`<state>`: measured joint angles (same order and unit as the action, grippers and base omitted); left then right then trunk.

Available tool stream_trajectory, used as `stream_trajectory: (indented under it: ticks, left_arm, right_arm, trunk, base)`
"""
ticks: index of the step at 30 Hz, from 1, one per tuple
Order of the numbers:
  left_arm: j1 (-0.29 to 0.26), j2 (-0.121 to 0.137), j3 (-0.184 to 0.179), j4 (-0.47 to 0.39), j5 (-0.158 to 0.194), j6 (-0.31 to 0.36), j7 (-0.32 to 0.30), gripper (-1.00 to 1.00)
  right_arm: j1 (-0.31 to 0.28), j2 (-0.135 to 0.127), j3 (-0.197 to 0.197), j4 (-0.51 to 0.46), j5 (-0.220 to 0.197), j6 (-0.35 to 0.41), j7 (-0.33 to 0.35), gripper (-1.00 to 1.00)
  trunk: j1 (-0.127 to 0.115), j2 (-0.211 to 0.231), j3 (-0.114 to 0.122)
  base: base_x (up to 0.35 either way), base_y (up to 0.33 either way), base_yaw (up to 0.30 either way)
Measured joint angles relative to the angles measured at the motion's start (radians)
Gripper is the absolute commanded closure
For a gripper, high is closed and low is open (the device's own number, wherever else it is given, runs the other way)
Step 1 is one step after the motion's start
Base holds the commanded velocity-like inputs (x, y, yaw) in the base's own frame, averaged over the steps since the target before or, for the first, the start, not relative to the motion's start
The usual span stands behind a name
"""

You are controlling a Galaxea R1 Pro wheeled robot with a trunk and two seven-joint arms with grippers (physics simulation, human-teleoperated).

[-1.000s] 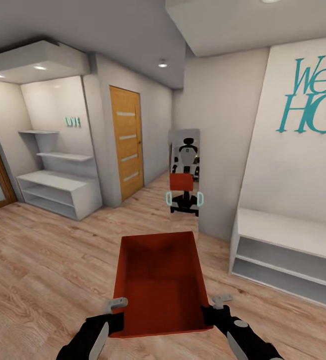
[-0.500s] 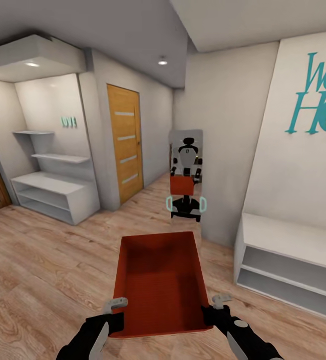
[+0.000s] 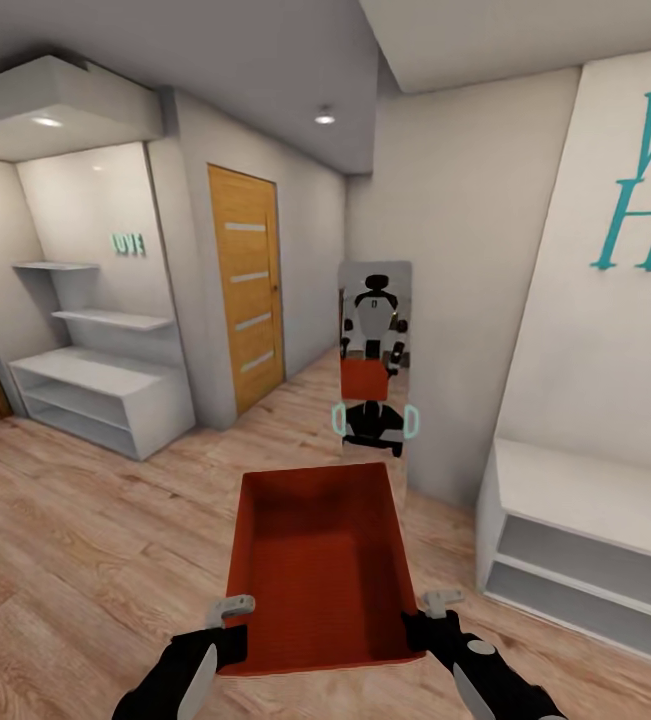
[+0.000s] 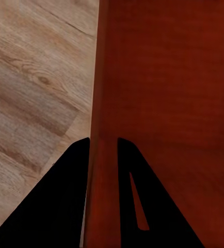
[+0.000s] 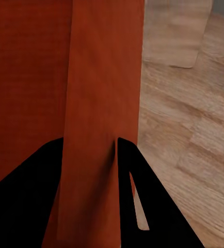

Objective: Move the two storage containers from the living room to the garage. In the garage, place one container on the floor and stack the other container on top of it (either order is fine).

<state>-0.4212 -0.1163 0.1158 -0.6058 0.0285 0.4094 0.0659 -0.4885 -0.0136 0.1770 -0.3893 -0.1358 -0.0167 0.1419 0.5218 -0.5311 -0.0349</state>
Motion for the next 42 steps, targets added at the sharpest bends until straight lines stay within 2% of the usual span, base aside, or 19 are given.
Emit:
stream_trajectory:
  ticks: [8,42]
  left_arm:
    - [0.000,0.001,0.000,0.000,0.000,0.000,-0.001,1.00]
    - [0.000,0.001,0.000,0.000,0.000,0.000,-0.001,1.00]
  right_arm:
    - [0.000,0.000,0.000,0.000,0.000,0.000,0.001,1.00]
    - [0.000,0.000,0.000,0.000,0.000,0.000,0.001,1.00]
  trunk:
    - [0.000,0.000,0.000]
    - [0.000,0.000,0.000]
  base:
    - [0.318,0.096,0.000]
    - [0.276,0.203,0.000]
